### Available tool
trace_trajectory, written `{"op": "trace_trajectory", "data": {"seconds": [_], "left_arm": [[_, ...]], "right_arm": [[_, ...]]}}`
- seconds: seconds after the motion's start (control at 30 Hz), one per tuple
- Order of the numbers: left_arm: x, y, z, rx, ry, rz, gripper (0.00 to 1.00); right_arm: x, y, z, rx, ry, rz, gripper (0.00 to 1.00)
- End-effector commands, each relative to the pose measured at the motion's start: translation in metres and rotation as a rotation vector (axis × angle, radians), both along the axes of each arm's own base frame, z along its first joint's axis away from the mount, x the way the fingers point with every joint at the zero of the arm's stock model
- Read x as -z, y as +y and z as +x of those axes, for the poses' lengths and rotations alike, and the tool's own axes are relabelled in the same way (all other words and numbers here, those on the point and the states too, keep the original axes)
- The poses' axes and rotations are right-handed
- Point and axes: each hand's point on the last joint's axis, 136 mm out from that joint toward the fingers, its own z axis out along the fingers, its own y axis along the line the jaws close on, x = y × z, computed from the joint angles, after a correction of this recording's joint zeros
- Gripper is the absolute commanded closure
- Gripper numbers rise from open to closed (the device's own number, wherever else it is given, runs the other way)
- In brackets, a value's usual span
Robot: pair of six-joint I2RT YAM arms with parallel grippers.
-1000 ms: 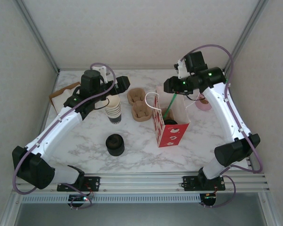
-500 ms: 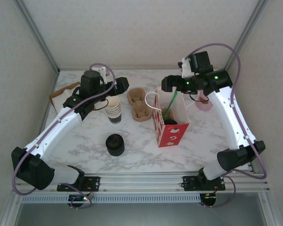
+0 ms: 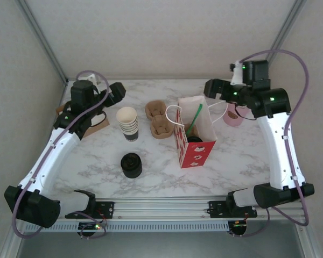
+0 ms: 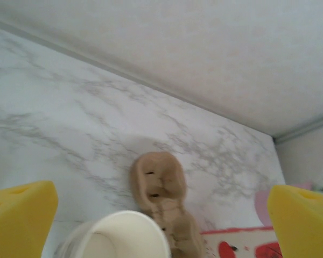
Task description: Pack the takeout coffee
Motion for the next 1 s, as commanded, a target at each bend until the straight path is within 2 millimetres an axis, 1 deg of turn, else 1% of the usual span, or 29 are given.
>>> {"op": "trace_trajectory", "data": {"seconds": [0.0,0.1,0.2,0.33,0.5,0.57,0.67,0.77,0.9,0.97], "left_arm": [[0.026,0.035,-0.004,-0.129,0.096,0.019,0.0],[0.038,0.061,0.0,-0.213,0.129,0.031,0.0],[0.047,0.084,0.006,-0.282,0.151,0.034,0.0],[0.067,0.112,0.015,-0.392,0.211,0.107,0.05],[0.099,0.138,0.025,-0.477,0.298,0.184,0.14],[0.111,0.148,0.028,-0.499,0.333,0.201,0.15],[0.129,0.159,0.036,-0.512,0.387,0.222,0.17],[0.146,0.165,0.043,-0.512,0.433,0.241,0.18],[0.166,0.167,0.056,-0.489,0.482,0.236,0.2],[0.172,0.169,0.061,-0.488,0.499,0.246,0.22]], "right_arm": [[-0.004,-0.02,-0.002,0.068,-0.012,0.088,0.01],[0.006,-0.033,-0.001,0.108,0.011,0.111,0.01],[0.021,-0.044,0.002,0.146,0.044,0.132,0.01],[0.04,-0.059,0.002,0.216,0.083,0.123,0.01],[0.057,-0.066,-0.003,0.246,0.102,0.135,0.01],[0.061,-0.067,-0.005,0.252,0.102,0.141,0.01],[0.068,-0.068,-0.008,0.261,0.101,0.145,0.01],[0.071,-0.07,-0.009,0.269,0.097,0.146,0.01],[0.072,-0.073,-0.011,0.279,0.097,0.144,0.01],[0.071,-0.074,-0.012,0.285,0.095,0.14,0.01]]}}
